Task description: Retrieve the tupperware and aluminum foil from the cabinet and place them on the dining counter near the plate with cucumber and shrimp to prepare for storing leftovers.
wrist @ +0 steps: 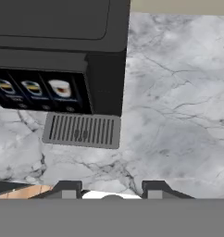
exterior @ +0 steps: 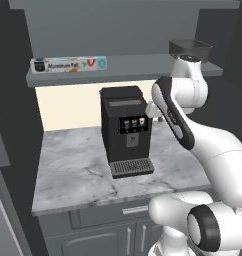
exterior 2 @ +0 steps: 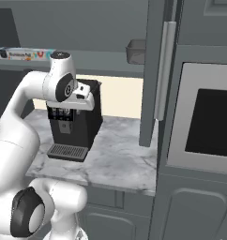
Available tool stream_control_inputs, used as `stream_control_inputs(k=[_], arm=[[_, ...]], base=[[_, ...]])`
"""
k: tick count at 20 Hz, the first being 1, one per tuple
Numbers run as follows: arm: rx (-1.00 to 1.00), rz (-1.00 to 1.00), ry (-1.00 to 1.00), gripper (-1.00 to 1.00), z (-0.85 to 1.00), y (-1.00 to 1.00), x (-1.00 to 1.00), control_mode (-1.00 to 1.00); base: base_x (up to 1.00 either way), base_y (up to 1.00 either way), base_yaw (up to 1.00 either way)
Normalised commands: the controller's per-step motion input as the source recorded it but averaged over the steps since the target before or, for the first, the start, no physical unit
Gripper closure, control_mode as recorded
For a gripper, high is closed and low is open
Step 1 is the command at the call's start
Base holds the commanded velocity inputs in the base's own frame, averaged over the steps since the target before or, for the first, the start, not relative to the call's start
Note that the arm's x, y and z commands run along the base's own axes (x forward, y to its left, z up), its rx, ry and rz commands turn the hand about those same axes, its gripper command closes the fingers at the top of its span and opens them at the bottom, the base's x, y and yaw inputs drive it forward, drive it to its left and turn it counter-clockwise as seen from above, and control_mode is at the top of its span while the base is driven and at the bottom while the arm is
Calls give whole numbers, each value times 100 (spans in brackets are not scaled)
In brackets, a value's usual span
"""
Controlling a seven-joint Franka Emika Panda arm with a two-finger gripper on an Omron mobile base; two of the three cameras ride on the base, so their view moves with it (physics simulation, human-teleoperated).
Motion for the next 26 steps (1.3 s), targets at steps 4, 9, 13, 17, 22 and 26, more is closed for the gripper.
stream_control_inputs(k=[4,9,13,17,22,26], arm=[[0,-7,-1,-100,5,18,-1,-100],[4,-27,-12,-100,27,35,-6,-100],[15,-40,0,-100,17,40,-7,-100],[28,-43,13,-100,20,41,-12,-100],[38,-45,22,-100,21,40,0,-100],[39,-43,11,-100,4,47,0,-100]], base=[[0,0,0],[0,0,0],[0,0,0],[0,0,0],[0,0,0],[0,0,0]])
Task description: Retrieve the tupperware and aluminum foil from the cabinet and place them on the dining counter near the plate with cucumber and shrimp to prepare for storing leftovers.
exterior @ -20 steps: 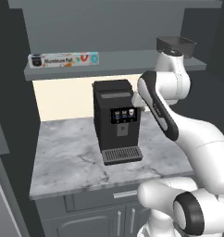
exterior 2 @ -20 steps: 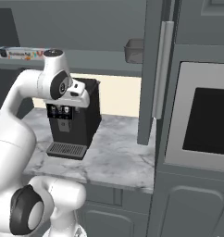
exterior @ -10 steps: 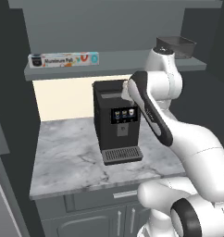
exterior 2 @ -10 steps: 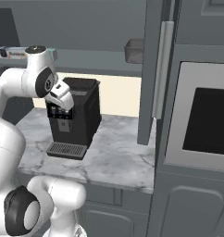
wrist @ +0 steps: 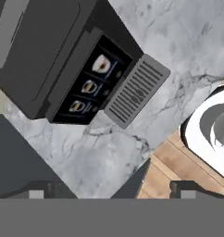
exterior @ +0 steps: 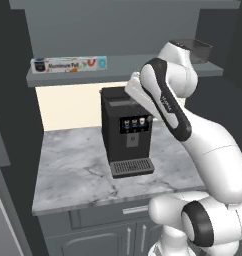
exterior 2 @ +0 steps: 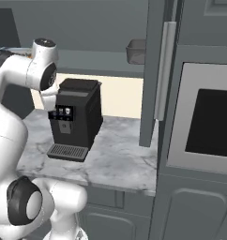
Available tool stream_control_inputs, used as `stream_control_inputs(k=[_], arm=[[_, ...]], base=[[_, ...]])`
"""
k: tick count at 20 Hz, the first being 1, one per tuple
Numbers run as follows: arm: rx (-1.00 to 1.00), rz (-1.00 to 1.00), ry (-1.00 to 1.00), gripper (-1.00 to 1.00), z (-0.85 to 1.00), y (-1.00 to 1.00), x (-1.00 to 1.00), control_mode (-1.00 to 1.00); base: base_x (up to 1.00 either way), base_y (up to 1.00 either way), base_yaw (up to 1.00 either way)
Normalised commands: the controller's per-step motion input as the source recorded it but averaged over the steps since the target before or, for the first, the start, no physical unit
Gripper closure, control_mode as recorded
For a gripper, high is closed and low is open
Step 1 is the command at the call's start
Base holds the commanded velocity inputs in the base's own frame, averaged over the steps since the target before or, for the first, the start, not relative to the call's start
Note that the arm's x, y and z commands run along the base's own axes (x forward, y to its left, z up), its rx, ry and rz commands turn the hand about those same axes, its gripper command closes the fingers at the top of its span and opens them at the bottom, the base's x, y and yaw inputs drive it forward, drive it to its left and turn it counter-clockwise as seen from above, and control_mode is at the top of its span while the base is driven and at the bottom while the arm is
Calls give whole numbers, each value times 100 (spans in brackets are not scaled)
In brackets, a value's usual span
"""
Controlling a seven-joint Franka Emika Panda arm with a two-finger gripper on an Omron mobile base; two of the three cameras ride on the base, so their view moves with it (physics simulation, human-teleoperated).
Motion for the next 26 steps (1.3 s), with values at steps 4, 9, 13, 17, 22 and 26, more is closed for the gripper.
stream_control_inputs(k=[4,9,13,17,22,26], arm=[[38,-45,-11,-100,0,37,7,-100],[49,-40,-27,-100,7,1,3,-100],[39,-23,-6,-100,67,0,16,-100],[28,-14,2,-100,68,0,37,-100],[16,-9,13,-100,33,0,47,-100],[10,-2,15,-100,12,0,57,-100]], base=[[0,0,0],[0,0,0],[0,0,0],[0,0,0],[0,0,0],[0,0,0]])
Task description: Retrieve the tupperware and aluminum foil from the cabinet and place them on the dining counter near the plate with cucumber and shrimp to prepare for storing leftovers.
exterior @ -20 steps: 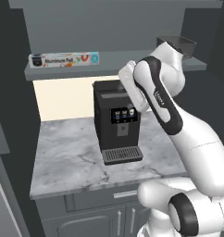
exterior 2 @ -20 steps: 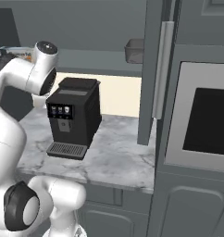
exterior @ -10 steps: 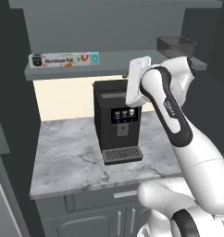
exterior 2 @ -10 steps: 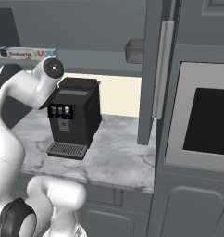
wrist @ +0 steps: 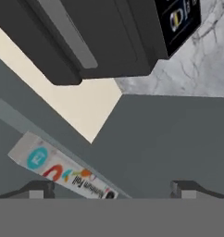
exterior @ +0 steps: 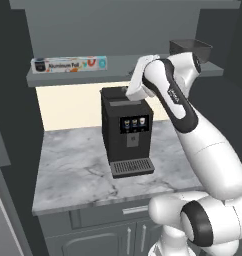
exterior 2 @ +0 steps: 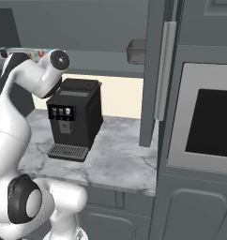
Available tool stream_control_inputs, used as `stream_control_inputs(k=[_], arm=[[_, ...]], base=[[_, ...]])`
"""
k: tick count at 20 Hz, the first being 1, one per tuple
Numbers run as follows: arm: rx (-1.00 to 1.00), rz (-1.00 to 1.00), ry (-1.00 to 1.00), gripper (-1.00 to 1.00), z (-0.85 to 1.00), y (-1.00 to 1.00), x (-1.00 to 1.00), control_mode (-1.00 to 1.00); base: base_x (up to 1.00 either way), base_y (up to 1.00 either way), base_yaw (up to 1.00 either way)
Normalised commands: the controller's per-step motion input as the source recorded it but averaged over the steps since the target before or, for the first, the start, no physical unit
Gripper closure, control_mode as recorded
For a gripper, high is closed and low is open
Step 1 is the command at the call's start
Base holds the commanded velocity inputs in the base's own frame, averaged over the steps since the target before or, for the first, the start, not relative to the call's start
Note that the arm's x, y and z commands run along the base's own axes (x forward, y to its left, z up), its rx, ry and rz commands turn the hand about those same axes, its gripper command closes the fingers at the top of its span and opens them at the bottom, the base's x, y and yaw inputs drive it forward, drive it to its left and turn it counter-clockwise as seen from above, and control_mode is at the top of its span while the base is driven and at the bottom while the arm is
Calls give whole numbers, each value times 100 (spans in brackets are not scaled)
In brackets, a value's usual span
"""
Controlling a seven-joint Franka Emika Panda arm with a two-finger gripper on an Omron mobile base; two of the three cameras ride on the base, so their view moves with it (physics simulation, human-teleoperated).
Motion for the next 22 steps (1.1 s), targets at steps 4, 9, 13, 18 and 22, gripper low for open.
stream_control_inputs(k=[4,9,13,18,22], arm=[[12,0,13,-100,19,-2,59,-100],[12,0,13,-100,11,0,60,-100],[8,0,12,-100,0,0,62,-100],[7,3,10,-100,0,1,64,-100],[5,8,12,-100,0,7,58,-100]], base=[[0,0,0],[0,0,0],[0,0,0],[0,0,0],[0,0,0]])
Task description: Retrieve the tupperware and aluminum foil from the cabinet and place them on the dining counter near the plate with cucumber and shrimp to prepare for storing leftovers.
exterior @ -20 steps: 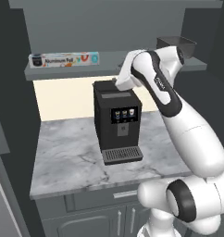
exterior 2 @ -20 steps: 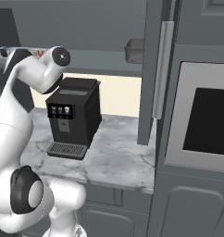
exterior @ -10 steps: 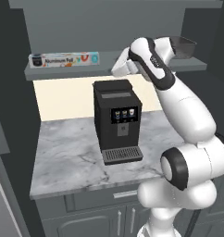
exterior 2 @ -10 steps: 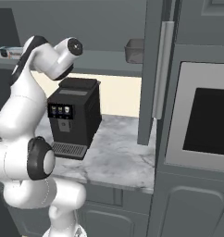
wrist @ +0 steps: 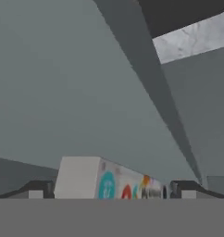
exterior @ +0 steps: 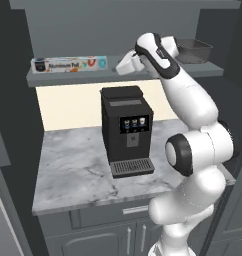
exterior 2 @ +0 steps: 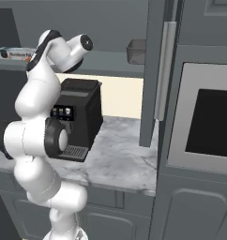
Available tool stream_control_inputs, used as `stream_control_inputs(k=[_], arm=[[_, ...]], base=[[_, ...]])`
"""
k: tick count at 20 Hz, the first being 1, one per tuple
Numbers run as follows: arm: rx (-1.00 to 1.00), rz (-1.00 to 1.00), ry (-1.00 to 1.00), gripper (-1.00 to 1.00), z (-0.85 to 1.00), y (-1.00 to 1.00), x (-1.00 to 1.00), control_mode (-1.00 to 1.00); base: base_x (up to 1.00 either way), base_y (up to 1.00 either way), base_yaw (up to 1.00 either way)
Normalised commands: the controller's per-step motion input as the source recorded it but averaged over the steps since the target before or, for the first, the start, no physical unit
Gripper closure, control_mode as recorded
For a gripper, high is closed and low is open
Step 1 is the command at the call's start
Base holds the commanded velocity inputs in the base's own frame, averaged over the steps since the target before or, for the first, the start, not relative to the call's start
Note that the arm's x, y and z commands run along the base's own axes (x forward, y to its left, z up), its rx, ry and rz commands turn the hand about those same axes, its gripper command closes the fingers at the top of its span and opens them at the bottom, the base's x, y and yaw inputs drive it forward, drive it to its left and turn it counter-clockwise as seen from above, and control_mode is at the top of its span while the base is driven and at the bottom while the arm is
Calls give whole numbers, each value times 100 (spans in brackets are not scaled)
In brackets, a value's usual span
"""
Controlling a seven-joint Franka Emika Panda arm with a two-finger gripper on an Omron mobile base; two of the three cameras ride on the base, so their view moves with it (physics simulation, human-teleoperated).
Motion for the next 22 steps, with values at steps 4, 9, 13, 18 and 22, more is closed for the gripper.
stream_control_inputs(k=[4,9,13,18,22], arm=[[4,11,12,-100,0,13,58,-100],[2,13,5,-100,0,14,47,-100],[0,13,0,-100,0,14,45,-100],[0,12,0,-100,-1,26,29,-100],[0,9,0,-100,-18,36,7,-100]], base=[[0,0,0],[0,0,0],[0,0,0],[0,0,0],[0,0,0]])
